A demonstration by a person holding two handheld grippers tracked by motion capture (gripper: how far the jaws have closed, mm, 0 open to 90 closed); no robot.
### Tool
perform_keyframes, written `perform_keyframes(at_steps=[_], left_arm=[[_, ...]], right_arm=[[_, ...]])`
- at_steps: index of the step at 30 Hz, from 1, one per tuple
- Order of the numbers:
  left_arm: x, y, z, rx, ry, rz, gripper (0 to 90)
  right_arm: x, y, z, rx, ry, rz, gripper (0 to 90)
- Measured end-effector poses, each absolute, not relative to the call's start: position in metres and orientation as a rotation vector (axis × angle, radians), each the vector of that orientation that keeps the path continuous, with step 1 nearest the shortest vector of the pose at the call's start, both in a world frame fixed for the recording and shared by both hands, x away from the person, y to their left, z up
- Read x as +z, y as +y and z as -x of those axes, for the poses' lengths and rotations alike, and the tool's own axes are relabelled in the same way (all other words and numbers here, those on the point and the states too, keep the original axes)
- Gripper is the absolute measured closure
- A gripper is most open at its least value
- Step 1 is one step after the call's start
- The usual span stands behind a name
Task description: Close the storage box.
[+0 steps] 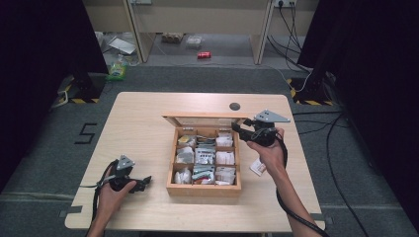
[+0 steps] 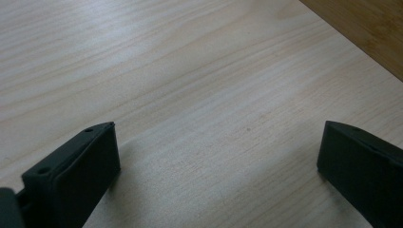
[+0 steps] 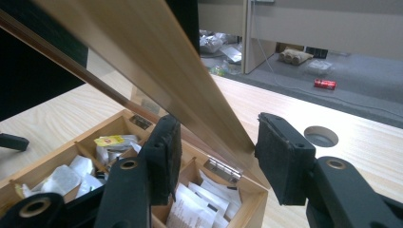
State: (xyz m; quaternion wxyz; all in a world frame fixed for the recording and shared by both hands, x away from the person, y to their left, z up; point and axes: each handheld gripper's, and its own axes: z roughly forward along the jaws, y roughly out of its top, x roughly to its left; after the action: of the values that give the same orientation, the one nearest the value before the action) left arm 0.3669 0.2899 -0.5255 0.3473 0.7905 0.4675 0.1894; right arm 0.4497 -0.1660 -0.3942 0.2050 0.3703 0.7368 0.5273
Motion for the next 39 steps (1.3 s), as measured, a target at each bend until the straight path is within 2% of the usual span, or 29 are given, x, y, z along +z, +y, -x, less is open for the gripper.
perform_keyframes(at_steps=[39], left_arm=[[-0.525,0.290,-0.367,0.492,1.213,-2.049,0.0]], right_arm=[[-0.431,-0.173,-0.406,1.399,2.199,-0.971,45.8]])
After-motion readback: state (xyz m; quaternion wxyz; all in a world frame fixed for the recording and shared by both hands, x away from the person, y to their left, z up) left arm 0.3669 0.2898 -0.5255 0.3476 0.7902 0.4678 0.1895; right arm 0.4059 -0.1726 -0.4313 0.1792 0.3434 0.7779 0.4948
